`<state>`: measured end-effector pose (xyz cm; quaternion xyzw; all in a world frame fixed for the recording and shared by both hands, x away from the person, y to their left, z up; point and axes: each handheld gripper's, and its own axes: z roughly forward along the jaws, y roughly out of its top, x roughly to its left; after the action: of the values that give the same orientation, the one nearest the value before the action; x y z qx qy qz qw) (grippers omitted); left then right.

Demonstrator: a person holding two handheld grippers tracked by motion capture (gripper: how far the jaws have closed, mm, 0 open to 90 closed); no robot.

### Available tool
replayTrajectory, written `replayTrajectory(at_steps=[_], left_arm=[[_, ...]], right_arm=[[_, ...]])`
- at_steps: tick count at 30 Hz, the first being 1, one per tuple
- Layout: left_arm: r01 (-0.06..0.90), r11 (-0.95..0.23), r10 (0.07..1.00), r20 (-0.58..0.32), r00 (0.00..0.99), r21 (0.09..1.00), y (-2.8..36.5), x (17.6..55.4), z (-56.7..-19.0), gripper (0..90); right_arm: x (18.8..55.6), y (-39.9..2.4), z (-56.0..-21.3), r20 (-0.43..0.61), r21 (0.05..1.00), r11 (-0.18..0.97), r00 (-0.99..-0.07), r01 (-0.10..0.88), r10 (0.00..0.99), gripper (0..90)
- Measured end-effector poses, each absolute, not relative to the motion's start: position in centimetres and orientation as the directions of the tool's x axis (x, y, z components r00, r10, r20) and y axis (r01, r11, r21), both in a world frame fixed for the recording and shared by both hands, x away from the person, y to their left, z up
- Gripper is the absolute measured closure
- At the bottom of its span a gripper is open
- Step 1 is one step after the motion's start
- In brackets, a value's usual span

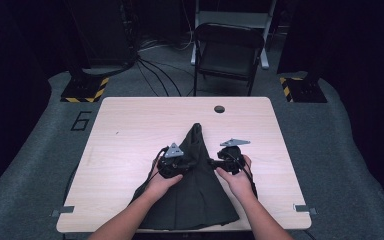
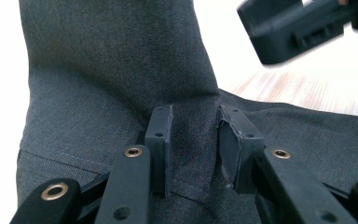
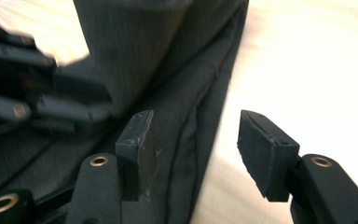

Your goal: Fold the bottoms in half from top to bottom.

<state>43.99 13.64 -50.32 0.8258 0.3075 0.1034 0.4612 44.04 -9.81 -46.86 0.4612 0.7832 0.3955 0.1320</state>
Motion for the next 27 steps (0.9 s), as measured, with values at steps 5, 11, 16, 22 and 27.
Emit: replayTrajectory(at_steps=[5, 11, 16, 22, 27], left_arm=[[0.408, -0.377, 0.609, -0.11, 0.786, 0.832, 13.5, 43.8, -50.6, 65.8], [0.405, -0.373, 0.608, -0.109, 0.786, 0.835, 13.5, 43.8, -50.8, 65.9], [0.402, -0.379, 0.604, -0.107, 0.789, 0.833, 13.6, 43.8, -50.8, 65.8], [0.399, -0.381, 0.602, -0.104, 0.792, 0.834, 13.6, 43.8, -50.9, 65.5], [0.402, -0.371, 0.602, -0.113, 0.791, 0.837, 13.6, 43.7, -50.9, 64.6]], right_arm=[[45.2, -9.0, -45.2, 0.159, 0.752, 0.247, -0.531, 0.611, 0.833, 44.4], [46.4, -7.9, -43.7, 0.162, 0.773, 0.223, -0.525, 0.594, 0.836, 42.5], [47.3, -7.0, -43.3, 0.159, 0.779, 0.216, -0.52, 0.588, 0.839, 41.8], [48.2, -6.2, -43.4, 0.145, 0.764, 0.232, -0.51, 0.603, 0.848, 41.1], [48.6, -5.6, -43.5, 0.144, 0.76, 0.232, -0.505, 0.607, 0.851, 40.7]])
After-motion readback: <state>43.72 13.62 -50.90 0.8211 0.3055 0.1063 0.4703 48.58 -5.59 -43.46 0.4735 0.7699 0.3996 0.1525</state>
